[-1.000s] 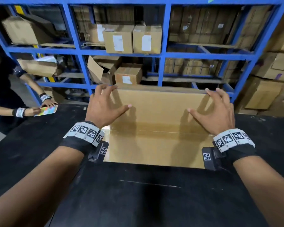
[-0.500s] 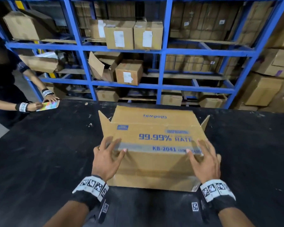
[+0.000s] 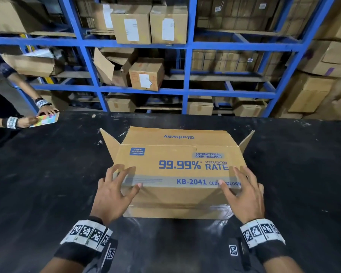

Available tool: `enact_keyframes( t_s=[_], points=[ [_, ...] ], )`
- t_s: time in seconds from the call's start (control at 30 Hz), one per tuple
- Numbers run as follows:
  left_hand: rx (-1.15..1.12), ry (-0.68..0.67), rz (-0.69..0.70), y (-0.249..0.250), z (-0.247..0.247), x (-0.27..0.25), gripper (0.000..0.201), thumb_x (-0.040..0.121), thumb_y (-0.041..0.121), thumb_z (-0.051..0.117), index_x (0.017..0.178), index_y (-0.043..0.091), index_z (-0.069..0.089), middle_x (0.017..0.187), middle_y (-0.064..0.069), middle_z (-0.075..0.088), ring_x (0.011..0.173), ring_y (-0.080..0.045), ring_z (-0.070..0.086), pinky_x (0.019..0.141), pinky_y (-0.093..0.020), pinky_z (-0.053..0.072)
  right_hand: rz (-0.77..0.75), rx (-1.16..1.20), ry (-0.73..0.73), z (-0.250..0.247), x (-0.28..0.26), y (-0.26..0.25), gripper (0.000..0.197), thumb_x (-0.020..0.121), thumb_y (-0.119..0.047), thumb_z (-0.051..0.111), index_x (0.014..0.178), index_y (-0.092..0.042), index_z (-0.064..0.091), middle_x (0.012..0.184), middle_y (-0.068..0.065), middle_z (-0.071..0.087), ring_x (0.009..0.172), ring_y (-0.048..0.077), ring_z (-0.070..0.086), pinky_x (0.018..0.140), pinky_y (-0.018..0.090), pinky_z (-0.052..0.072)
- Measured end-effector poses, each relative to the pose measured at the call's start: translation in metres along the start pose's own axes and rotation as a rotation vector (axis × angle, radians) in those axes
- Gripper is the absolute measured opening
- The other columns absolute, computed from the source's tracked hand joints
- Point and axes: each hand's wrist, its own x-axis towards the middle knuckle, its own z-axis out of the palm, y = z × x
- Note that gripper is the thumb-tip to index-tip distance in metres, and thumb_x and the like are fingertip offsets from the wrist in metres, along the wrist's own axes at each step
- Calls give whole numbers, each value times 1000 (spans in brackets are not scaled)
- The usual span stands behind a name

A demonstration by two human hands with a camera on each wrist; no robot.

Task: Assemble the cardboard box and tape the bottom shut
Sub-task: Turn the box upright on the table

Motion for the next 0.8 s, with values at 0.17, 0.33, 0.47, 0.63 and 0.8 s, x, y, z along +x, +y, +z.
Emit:
enact_keyframes(
  t_s=[0.17,0.33,0.47,0.63,0.8],
  points=[
    [-1,-65,-76,-2,-17,17,73,75,74,61,137,35,60,142,8,44,107,-23,64,91,-46,56,-27,-9,-117,-19,13,-3,80,80,-63,70,149,-26,53,162,-4,35,140,25,48,112,45,41],
    [-29,-98,-109,-16,-46,66,85,71,73,61,143,30,56,135,5,45,93,-12,64,99,-46,55,-30,12,-291,-62,64,0,94,74,-62,77,155,-31,41,166,-7,28,137,27,53,109,51,48],
    [23,-226,-108,-18,-55,118,77,86,55,75,153,33,45,150,-3,42,113,-23,63,109,-47,49,-109,-83,-404,-71,113,-11,107,63,-80,68,156,-37,38,165,-5,29,138,26,51,109,52,48],
    [97,-438,-130,-14,-26,154,85,88,57,72,159,29,37,161,-9,36,141,-30,49,117,-40,39,-100,-262,-610,-42,150,-30,108,74,-71,73,161,-28,27,172,7,17,156,24,26,126,41,24],
    [132,-405,-233,-10,-17,165,94,87,59,72,162,22,31,157,-18,43,140,-36,49,114,-44,42,14,-268,-688,-28,162,-40,111,74,-68,77,163,-28,24,172,7,19,156,25,26,124,37,23]
  ],
)
